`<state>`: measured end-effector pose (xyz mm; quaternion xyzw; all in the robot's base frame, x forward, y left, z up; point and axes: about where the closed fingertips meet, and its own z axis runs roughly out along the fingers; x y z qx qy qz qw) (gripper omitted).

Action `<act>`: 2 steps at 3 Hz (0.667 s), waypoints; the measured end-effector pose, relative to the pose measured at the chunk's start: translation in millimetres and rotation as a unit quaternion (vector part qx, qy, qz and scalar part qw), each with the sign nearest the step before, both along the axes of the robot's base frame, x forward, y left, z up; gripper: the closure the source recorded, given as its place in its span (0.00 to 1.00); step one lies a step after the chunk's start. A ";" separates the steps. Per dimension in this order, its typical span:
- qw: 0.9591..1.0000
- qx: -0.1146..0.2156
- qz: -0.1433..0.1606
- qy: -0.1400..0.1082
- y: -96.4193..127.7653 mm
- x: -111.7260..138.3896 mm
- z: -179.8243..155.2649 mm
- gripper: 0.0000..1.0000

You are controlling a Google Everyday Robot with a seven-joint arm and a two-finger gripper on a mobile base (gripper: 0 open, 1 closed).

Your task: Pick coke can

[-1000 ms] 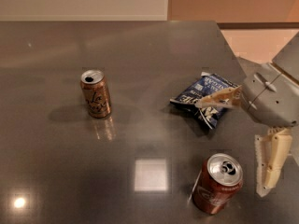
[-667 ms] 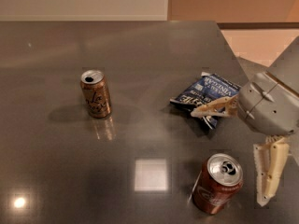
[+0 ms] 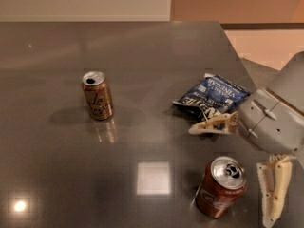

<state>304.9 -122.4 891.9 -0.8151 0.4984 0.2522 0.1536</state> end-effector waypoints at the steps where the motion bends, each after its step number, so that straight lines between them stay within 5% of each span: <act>1: 1.000 0.008 0.006 0.009 2.5 -7.2 -2.7 0.18; 2: 1.000 0.015 0.008 0.015 5.0 -10.8 -4.1 0.42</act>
Offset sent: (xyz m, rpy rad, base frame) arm -0.0362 -0.0021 -0.0031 0.0320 0.1248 0.0747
